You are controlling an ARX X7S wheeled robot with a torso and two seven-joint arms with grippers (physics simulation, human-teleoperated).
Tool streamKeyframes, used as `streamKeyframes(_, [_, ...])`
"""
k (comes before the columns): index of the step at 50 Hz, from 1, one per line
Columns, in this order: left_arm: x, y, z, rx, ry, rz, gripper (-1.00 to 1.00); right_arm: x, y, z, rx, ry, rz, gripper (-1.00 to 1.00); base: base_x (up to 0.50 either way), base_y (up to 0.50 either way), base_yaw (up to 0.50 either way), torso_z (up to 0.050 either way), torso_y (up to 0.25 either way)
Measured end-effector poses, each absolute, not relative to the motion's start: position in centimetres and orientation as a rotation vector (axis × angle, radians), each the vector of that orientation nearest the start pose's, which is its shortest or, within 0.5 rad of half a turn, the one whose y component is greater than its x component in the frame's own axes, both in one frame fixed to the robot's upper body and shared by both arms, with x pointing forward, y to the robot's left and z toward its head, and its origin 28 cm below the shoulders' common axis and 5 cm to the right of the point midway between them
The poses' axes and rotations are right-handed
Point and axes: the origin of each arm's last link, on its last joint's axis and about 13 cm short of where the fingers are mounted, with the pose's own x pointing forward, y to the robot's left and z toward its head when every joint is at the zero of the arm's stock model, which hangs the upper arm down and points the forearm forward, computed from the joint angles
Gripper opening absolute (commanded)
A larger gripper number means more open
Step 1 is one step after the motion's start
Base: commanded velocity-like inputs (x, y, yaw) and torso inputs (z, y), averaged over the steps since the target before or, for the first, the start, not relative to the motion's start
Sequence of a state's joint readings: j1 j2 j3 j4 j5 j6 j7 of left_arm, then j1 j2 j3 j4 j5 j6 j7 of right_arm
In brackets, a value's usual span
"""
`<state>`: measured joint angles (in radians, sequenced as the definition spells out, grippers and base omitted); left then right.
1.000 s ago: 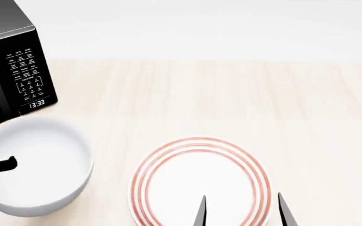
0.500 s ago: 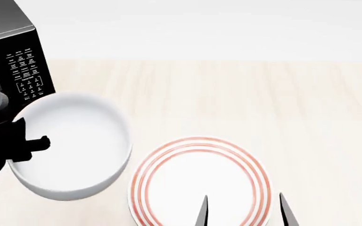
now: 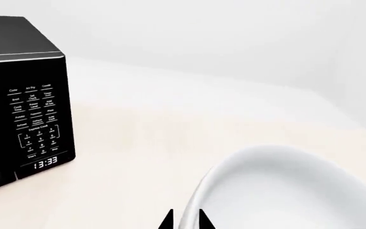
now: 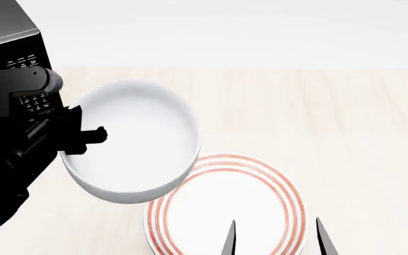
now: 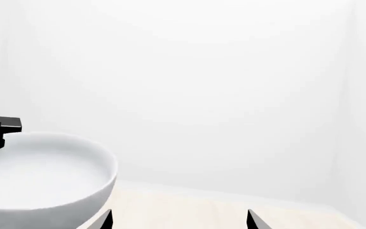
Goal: Pick up the white bowl and put it on the plate.
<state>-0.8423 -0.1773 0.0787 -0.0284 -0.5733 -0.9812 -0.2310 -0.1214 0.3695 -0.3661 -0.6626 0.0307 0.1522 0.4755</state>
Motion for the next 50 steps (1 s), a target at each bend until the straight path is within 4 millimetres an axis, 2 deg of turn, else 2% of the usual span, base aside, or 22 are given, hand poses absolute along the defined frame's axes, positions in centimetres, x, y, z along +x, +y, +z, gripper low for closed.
streamKeyframes(10, [34.4,19.5,20.2,-0.175,0.203,-0.165,-1.00,15.8,-8.2,10.3,-0.130,-0.340,0.000,1.00,0.00,0.00,0.00,0.000,0.000])
streamKeyframes(24, [35.4,17.7,20.4,-0.199,0.208,-0.200,-1.00,15.8,-8.2,10.2,-0.133,-0.338,0.001,1.00,0.00,0.00,0.00,0.000,0.001])
streamKeyframes(50, [36.5,14.9,18.4,-0.259,0.250,-0.209,-1.00,16.0,-8.2,9.9,-0.134,-0.329,0.003,1.00,0.00,0.00,0.00,0.000,0.001])
